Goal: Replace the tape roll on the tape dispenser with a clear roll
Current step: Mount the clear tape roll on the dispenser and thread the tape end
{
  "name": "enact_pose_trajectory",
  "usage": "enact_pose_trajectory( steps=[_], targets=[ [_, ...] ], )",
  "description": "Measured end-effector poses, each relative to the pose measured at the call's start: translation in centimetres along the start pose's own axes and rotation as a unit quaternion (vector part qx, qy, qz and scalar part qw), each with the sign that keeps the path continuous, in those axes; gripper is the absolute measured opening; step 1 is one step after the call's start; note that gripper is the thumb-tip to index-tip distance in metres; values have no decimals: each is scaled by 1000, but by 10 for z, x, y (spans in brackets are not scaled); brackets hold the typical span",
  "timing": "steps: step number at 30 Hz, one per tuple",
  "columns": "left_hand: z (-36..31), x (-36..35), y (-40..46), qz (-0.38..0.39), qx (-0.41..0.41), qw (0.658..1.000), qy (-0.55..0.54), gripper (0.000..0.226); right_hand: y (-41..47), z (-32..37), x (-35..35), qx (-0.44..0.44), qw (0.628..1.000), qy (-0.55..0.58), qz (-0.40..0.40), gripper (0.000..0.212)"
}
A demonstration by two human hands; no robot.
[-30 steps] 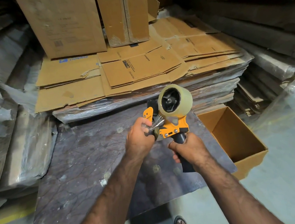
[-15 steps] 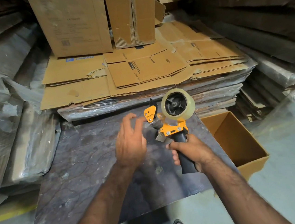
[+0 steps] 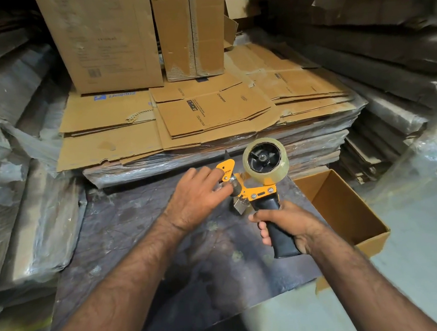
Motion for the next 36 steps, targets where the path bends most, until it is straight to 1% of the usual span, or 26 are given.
enact_pose_trajectory(
  steps=[3,5,6,7,8,9,10,11,12,13,15,17,19,21,25,30,32,34,36],
  targets=[
    [-12,9,1,-42,-14,999,-21,12,0,-1,0,4,1000,16,-16,10],
    [-19,8,-1,-51,5,997,-62,10,1,-1,-2,11,999,22,-31,13],
    [-20,6,-2,-52,40,993,-97,8,1,-2,-2,14,999,22,-39,15],
    [-16,5,-5,-57,105,981,-154,8,1,-2,-3,17,999,18,-46,16],
    [-8,3,-10,-64,194,951,-234,12,1,-3,-3,20,998,10,-55,16],
    [-2,-2,-18,-71,289,899,-322,14,1,-3,-4,22,998,1,-63,16],
    [1,-10,-29,-74,374,834,-399,14,0,-3,-4,23,997,-5,-69,16],
    [-1,-21,-39,-68,438,769,-460,13,0,-3,-5,24,997,-6,-74,16],
    [-5,-31,-46,-57,482,709,-512,14,-1,-2,-6,24,997,-3,-77,16],
    [-9,-42,-53,-45,513,655,-554,15,-1,-2,-7,25,996,1,-80,15],
    [-10,-58,-67,-24,562,573,-596,18,-4,-2,-11,24,996,-6,-83,15],
    [-11,-69,-80,11,603,507,-616,21,-7,-5,-14,23,996,-29,-80,15],
    [-12,-74,-90,41,628,456,-630,20,-9,-8,-17,19,995,-49,-80,14],
    [-14,-77,-94,55,640,430,-634,17,-10,-10,-17,17,995,-56,-82,14],
    [-13,-79,-101,72,659,417,-622,15,-15,-13,-18,21,992,-79,-94,16],
    [-14,-85,-128,94,672,388,-624,19,-23,-4,2,35,990,-70,-120,17],
    [-14,-91,-130,88,664,382,-636,19,-26,-1,7,37,988,-91,-119,15],
    [-10,-97,-127,66,671,366,-642,16,-29,-4,7,38,985,-123,-116,14],
    [-4,-103,-126,54,695,341,-631,9,-31,-8,5,44,983,-142,-112,12]
  ],
)
Point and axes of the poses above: each hand's wrist, its own y-axis towards the middle knuckle, its own x-axis out of the back of the hand, z = x × y, the point moved 7 cm from there along y, towards the middle knuckle, and after that the axes turned 3 degrees about -y, right-handed, at the moved point
